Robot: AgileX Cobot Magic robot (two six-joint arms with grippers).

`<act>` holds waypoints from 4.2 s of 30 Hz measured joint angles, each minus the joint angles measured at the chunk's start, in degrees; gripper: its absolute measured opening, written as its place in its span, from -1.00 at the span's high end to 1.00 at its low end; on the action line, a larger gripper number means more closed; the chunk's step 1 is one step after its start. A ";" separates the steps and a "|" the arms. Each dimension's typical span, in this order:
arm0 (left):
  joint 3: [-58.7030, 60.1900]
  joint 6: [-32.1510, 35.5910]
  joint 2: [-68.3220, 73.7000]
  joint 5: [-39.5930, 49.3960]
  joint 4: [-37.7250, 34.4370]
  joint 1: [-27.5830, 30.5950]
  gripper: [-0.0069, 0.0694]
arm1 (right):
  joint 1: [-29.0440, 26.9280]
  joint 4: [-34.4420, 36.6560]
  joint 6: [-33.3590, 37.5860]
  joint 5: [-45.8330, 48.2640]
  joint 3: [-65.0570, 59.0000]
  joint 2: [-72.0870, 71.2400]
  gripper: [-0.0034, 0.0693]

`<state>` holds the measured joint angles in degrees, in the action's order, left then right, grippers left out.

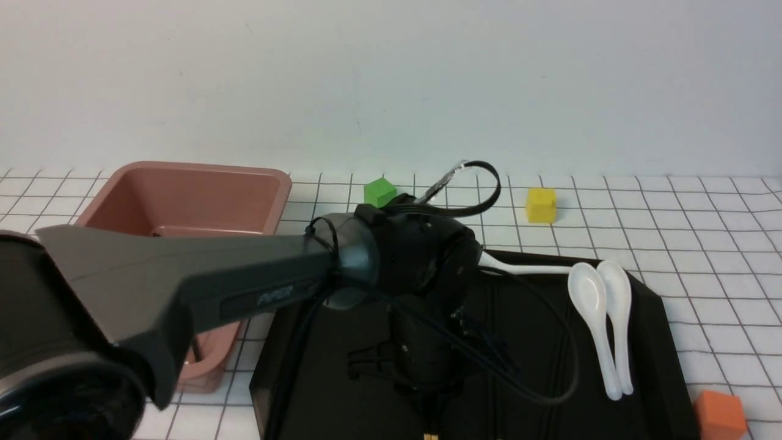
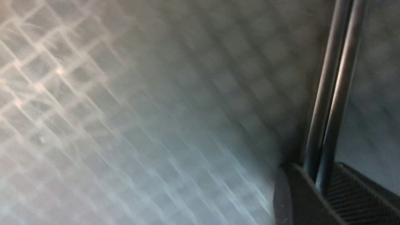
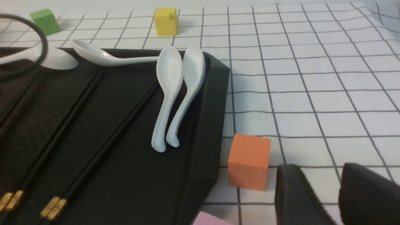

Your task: On white black tablecloth take chopsticks from black tray and put them in box.

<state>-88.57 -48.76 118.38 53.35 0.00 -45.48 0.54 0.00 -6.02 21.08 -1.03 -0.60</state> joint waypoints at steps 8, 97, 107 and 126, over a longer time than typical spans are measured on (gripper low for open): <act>0.09 0.94 -22.78 9.04 9.05 2.13 0.52 | 0.00 0.00 0.00 0.00 0.00 0.00 0.25; 79.42 20.60 -114.75 -36.29 3.32 38.73 0.85 | 0.00 0.00 0.00 0.00 0.00 0.00 0.25; 89.33 20.60 -119.05 -32.57 3.30 41.83 0.84 | 0.00 0.00 0.00 0.00 0.00 0.00 0.25; 90.26 20.60 -119.05 -31.70 2.85 41.83 0.79 | 0.00 0.00 0.00 0.00 0.00 0.00 0.25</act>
<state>1.69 -28.16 -0.67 21.65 2.85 -3.65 0.54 0.00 -6.02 21.08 -1.03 -0.60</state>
